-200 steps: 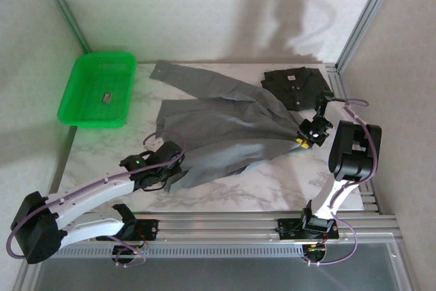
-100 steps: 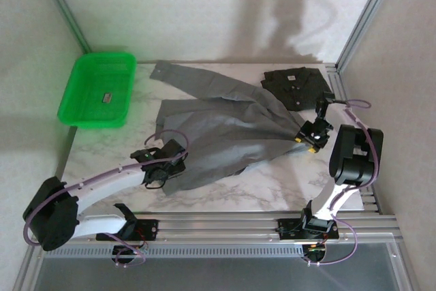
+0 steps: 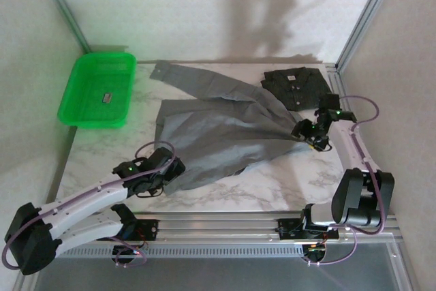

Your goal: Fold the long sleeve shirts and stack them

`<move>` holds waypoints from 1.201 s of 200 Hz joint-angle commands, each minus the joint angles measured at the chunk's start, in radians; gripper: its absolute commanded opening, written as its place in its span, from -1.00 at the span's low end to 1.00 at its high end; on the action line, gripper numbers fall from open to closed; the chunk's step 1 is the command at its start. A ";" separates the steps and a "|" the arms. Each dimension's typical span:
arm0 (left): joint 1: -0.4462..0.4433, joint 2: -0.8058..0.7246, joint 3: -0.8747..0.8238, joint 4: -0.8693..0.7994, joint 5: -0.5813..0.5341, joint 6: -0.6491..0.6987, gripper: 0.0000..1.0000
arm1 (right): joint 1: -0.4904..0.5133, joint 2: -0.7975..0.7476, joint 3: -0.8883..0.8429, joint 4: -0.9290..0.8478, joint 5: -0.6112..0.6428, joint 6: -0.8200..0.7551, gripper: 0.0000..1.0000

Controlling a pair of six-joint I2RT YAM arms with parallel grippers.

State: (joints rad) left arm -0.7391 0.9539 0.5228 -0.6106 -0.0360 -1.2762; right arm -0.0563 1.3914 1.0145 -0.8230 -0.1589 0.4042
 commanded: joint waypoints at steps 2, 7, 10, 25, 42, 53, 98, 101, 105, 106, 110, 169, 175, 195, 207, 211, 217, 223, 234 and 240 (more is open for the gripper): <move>-0.006 0.033 -0.043 0.103 0.041 -0.069 0.80 | 0.030 0.058 -0.025 0.058 -0.050 -0.001 0.05; -0.006 0.044 -0.044 0.102 0.033 -0.075 0.78 | 0.031 0.074 -0.024 0.068 -0.046 0.003 0.00; -0.006 0.050 -0.044 0.099 0.028 -0.079 0.77 | 0.031 0.087 -0.021 0.073 -0.046 0.008 -0.03; -0.006 0.081 -0.046 0.096 -0.009 -0.091 0.75 | 0.037 0.147 -0.001 0.089 -0.035 0.020 -0.07; -0.002 0.123 -0.060 0.151 -0.015 -0.085 0.75 | 0.040 0.213 0.016 0.114 -0.011 0.029 -0.20; -0.002 0.165 -0.069 0.186 -0.012 -0.082 0.72 | 0.042 0.263 0.033 0.111 0.022 0.037 -0.28; 0.030 0.285 -0.094 0.184 -0.048 -0.046 0.29 | 0.041 0.392 0.051 0.088 0.112 0.082 -0.47; 0.035 0.286 -0.092 0.182 -0.052 -0.037 0.20 | 0.041 0.392 0.051 0.084 0.115 0.086 -0.47; 0.042 0.286 -0.088 0.177 -0.056 -0.025 0.07 | 0.041 0.390 0.049 0.078 0.114 0.089 -0.46; 0.044 0.286 -0.088 0.175 -0.058 -0.023 0.04 | 0.041 0.390 0.048 0.076 0.114 0.090 -0.46; 0.051 0.286 -0.084 0.165 -0.065 -0.014 -0.09 | 0.043 0.385 0.044 0.072 0.114 0.090 -0.47; 0.143 0.291 -0.076 0.044 -0.111 0.140 -1.00 | 0.053 0.273 -0.086 -0.017 0.156 0.111 -0.20; 0.149 0.263 -0.079 0.015 -0.118 0.145 -1.00 | 0.052 0.255 -0.097 -0.028 0.154 0.117 -0.19; 0.149 0.146 -0.093 -0.079 -0.131 0.132 -1.00 | 0.053 0.186 -0.137 -0.065 0.146 0.139 -0.18; 0.147 0.097 -0.089 -0.127 -0.125 0.104 -1.00 | 0.055 0.143 -0.157 -0.089 0.134 0.152 -0.18; 0.147 0.087 -0.089 -0.142 -0.124 0.095 -1.00 | 0.055 0.129 -0.163 -0.097 0.129 0.155 -0.19; 0.147 0.066 -0.086 -0.165 -0.124 0.083 -1.00 | 0.057 0.108 -0.172 -0.112 0.118 0.163 -0.19; 0.147 0.048 -0.086 -0.187 -0.121 0.070 -1.00 | 0.061 0.083 -0.181 -0.136 0.111 0.169 -0.19; 0.146 0.011 -0.087 -0.225 -0.109 0.048 -1.00 | 0.073 0.035 -0.203 -0.164 0.092 0.186 -0.18; 0.144 -0.013 -0.086 -0.248 -0.103 0.034 -0.97 | 0.082 0.007 -0.213 -0.175 0.077 0.201 -0.18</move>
State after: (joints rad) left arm -0.5976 1.0077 0.4492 -0.6632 -0.1127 -1.1835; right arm 0.0048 1.4868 0.8383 -0.8875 -0.0570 0.5461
